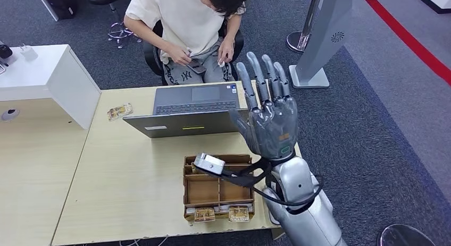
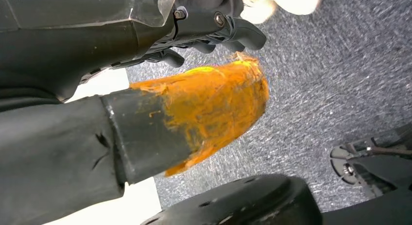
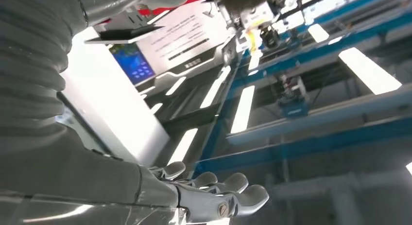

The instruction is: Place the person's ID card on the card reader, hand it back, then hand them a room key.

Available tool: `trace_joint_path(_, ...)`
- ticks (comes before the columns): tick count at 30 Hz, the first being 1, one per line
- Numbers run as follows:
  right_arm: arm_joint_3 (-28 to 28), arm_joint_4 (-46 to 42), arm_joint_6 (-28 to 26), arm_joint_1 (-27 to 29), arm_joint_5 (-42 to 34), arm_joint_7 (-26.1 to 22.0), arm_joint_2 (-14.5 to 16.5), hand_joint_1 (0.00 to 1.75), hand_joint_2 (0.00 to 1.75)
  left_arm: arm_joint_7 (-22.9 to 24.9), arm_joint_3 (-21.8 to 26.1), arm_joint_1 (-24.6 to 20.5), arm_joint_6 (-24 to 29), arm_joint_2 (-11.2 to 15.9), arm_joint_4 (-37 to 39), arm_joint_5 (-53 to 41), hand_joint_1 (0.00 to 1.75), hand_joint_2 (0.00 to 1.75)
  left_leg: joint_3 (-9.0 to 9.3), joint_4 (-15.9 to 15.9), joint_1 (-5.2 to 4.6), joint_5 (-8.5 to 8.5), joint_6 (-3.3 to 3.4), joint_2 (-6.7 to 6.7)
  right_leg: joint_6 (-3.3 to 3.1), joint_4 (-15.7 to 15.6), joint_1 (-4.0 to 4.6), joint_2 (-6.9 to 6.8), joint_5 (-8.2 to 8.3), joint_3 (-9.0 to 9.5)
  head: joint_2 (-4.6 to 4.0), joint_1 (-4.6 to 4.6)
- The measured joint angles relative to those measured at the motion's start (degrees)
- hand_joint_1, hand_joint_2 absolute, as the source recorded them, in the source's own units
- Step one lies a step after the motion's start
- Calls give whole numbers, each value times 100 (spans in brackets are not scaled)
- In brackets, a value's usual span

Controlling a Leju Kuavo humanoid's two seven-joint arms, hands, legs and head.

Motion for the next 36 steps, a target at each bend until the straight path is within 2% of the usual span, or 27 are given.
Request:
trace_joint_path(3,-167,-370,1,233,-28,-60,137,0,175,-1,0,19,3,-8,8,14,0,0,1,-1,-1,0,0,2,0,0,0,3,1,-1,0,-1)
trace_joint_path(5,-255,-549,1,374,-170,-299,225,0,175,-1,1,21,9,-14,9,36,0,0,2,0,-1,1,0,2,-1,0,-1,2,3,0,0,-1)
trace_joint_path(6,-339,-638,1,489,-370,-661,325,0,175,0,3,23,16,-16,9,60,0,0,2,0,-1,1,0,2,-2,0,-1,1,4,0,0,-1)
trace_joint_path(9,-752,-937,0,1083,-1303,-2337,831,0,175,-1,24,34,74,-20,9,182,0,0,2,0,1,1,-1,0,-3,0,0,-2,2,1,0,-2)
trace_joint_path(10,-857,-1020,0,1313,-1625,-2735,972,0,175,-1,38,37,101,-21,9,222,0,0,2,-1,1,0,-1,-1,-4,0,1,-2,0,0,0,-1)
trace_joint_path(12,-955,-1126,-1,1757,-2302,-3116,1106,0,175,-4,85,39,152,-23,9,288,0,0,0,-3,3,-3,-4,-1,-6,0,2,-1,-4,-1,0,2)
trace_joint_path(14,-928,-1136,-1,2140,-3035,-3019,1121,0,175,-33,152,38,198,-25,9,360,0,0,-1,-4,2,-6,-8,1,-7,0,2,1,-6,-1,0,1)
trace_joint_path(16,-753,-1103,2,2424,-3517,-2629,1077,0,175,-85,224,37,238,-27,9,436,0,0,-1,-4,1,-7,-9,2,-7,0,1,2,-6,-4,0,-1)
trace_joint_path(19,-508,-1055,4,2659,-3275,-2195,939,2,175,-136,311,37,279,-32,9,487,0,0,0,-3,0,-7,-9,3,-7,0,0,2,-6,-5,0,0)
trace_joint_path(21,-449,-1015,4,2759,-2858,-2000,844,30,175,-146,349,38,287,-37,9,502,0,0,0,-3,1,-7,-9,2,-7,0,1,2,-6,-3,0,0)
trace_joint_path(23,-370,-939,4,2846,-2405,-1827,736,111,175,-145,363,38,286,-38,9,507,0,0,0,-3,1,-7,-9,2,-7,0,1,2,-6,-3,0,0)
trace_joint_path(25,-286,-834,4,2892,-2029,-1706,641,171,175,-132,367,36,285,-36,9,508,0,0,1,-3,1,-6,-9,3,-7,0,1,3,-5,-3,0,0)
trace_joint_path(33,-35,-451,2,2820,-1389,-1315,407,175,175,-118,374,32,285,-19,9,514,0,0,2,-4,1,-6,-10,3,-7,0,1,4,-5,-2,0,-1)
trace_joint_path(36,36,-276,2,2761,-1263,-1184,345,168,175,-120,374,32,289,-11,9,524,0,0,1,-4,1,-6,-10,3,-7,0,1,3,-6,-2,0,-1)
